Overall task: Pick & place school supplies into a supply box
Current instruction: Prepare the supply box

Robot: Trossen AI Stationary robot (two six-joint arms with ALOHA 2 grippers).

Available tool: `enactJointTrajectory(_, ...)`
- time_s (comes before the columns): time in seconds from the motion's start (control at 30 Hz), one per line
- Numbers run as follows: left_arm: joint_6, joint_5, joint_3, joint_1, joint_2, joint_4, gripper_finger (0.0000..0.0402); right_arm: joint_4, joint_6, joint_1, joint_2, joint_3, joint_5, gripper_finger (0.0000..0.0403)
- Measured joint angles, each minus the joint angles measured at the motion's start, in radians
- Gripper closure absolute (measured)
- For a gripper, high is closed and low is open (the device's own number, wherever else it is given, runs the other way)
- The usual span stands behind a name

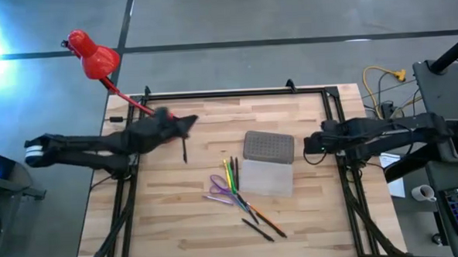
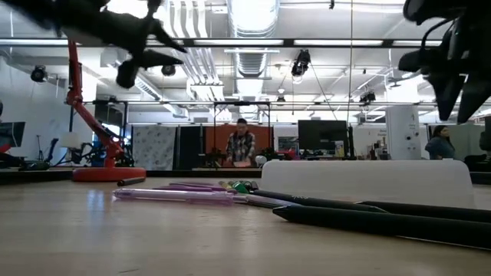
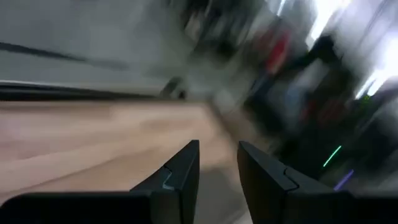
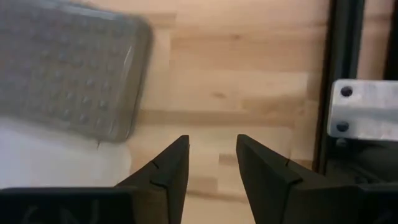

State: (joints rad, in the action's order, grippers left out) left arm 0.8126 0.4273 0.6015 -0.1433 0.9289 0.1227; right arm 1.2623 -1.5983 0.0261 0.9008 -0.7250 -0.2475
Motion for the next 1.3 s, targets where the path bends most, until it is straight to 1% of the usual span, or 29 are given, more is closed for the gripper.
enactJointTrajectory(0.07,-0.07,-0.009,0.142,-0.003,0.109,-0.267,0.0309,-0.016,-0.029,-0.001,0.041,0.005,0.007,0.0276)
enactJointTrajectory(0.13,-0.107,-0.011,0.271,-0.004,0.224,-0.506,0.0309,-0.107,-0.041,0.0,0.082,0.014,0.048,0.0278)
enactJointTrajectory(0.17,-0.135,-0.011,0.328,-0.005,0.282,-0.601,0.0309,-0.153,-0.035,0.003,0.105,0.02,0.054,0.028)
enactJointTrajectory(0.23,-0.221,-0.026,0.419,-0.004,0.384,-0.727,0.031,-0.216,-0.037,0.009,0.157,0.036,0.054,0.0283)
enactJointTrajectory(0.27,-0.274,-0.033,0.454,-0.004,0.428,-0.754,0.0312,-0.233,-0.055,0.009,0.184,0.046,0.044,0.0284)
enactJointTrajectory(0.33,-0.363,-0.044,0.503,-0.002,0.503,-0.75,0.0319,-0.254,-0.101,0.009,0.234,0.075,0.032,0.0287)
enactJointTrajectory(0.43,-0.431,-0.085,0.552,-0.017,0.592,-0.745,0.0336,-0.338,-0.158,0.009,0.291,0.14,0.055,0.0289)
enactJointTrajectory(0.53,-0.491,-0.197,0.583,-0.037,0.658,-0.717,0.0356,-0.558,-0.193,0.013,0.316,0.216,0.117,0.0289)
enactJointTrajectory(0.6,-0.521,-0.263,0.603,-0.038,0.701,-0.696,0.0367,-0.677,-0.243,0.025,0.321,0.255,0.114,0.0289)
enactJointTrajectory(0.7,-0.551,-0.282,0.625,-0.027,0.742,-0.706,0.038,-0.72,-0.323,0.044,0.315,0.279,0.097,0.0289)
enactJointTrajectory(0.77,-0.557,-0.291,0.632,-0.025,0.757,-0.69,0.0384,-0.73,-0.336,0.063,0.308,0.285,0.081,0.0289)
enactJointTrajectory(0.87,-0.571,-0.391,0.616,-0.025,0.781,-0.619,0.0386,-0.747,-0.333,0.095,0.301,0.29,0.081,0.0289)
enactJointTrajectory(0.97,-0.591,-0.493,0.594,-0.016,0.837,-0.553,0.0386,-0.79,-0.262,0.124,0.313,0.292,0.122,0.0289)
enactJointTrajectory(1.17,-0.594,-0.531,0.621,0.002,0.93,-0.519,0.0386,-0.864,-0.172,0.159,0.326,0.294,0.172,0.0289)
enactJointTrajectory(1.3,-0.594,-0.561,0.63,0.01,0.953,-0.444,0.0386,-0.92,-0.107,0.144,0.331,0.29,0.116,0.0289)
